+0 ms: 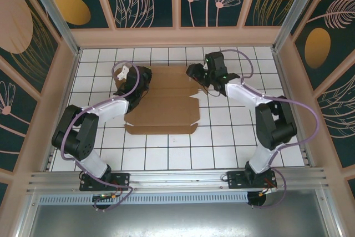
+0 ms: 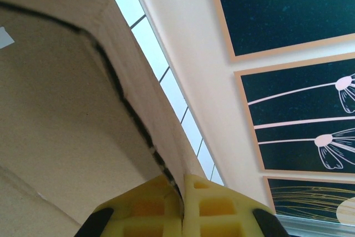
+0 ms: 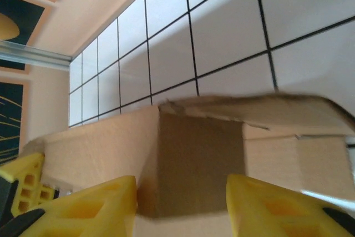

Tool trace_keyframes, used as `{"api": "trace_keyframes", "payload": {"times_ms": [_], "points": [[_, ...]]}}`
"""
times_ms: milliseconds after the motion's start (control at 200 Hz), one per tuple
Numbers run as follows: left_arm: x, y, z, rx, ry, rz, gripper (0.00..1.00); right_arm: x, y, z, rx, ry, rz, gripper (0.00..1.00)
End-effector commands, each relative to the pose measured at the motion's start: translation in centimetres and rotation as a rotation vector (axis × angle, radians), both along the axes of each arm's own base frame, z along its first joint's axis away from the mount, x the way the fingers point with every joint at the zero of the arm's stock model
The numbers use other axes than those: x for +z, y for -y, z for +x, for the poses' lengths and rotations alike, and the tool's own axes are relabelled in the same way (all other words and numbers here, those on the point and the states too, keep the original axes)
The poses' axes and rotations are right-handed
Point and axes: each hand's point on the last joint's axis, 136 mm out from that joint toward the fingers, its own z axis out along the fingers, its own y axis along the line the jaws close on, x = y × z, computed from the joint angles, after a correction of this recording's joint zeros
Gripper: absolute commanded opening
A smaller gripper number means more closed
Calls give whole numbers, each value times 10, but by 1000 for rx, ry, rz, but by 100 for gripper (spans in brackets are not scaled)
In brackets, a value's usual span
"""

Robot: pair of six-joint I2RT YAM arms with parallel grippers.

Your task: Fold the paper box

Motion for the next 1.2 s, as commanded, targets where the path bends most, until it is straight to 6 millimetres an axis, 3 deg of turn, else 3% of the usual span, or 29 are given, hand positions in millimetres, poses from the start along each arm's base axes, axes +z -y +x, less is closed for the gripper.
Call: {"api": "trace_keyframes", "payload": {"times_ms": [0, 70, 180, 340, 390, 510, 626, 751, 766, 811, 1031, 1191], "points": [[-15, -4, -8, -2, -56, 52, 0, 10, 26, -12, -28, 104, -108, 44], [-15, -4, -7, -2, -58, 58, 0, 7, 35, -24, -29, 145, -174, 40], [-16, -4, -7, -2, -60, 57, 0, -19, 35, -42, 17, 143, -237, 30], [-15, -3, -6, -4, -61, 59, 0, -57, 22, -47, 60, 116, -321, 8], [-15, -4, -5, -1, -64, 65, 0, -63, 5, -48, 102, 111, -312, 0], [-16, -5, -5, 1, -71, 80, 0, -71, -11, -33, 103, 115, -320, 0], [-18, -4, -5, -3, -75, 80, 0, -76, -9, -16, 50, 110, -302, 0], [-19, -4, -5, -2, -76, 85, 0, -81, 2, -6, -30, 116, -284, 0], [-19, -4, -4, -1, -77, 87, 0, -82, 14, 1, -60, 112, -288, 0], [-19, -5, -4, 0, -78, 93, 0, -83, 22, 5, -79, 110, -285, 0], [-20, -8, -7, 4, -76, 115, 0, -99, 53, 5, -120, 87, -332, 0], [-16, -9, -8, 4, -67, 111, 0, -115, 63, 2, -133, 54, -386, 0]]}}
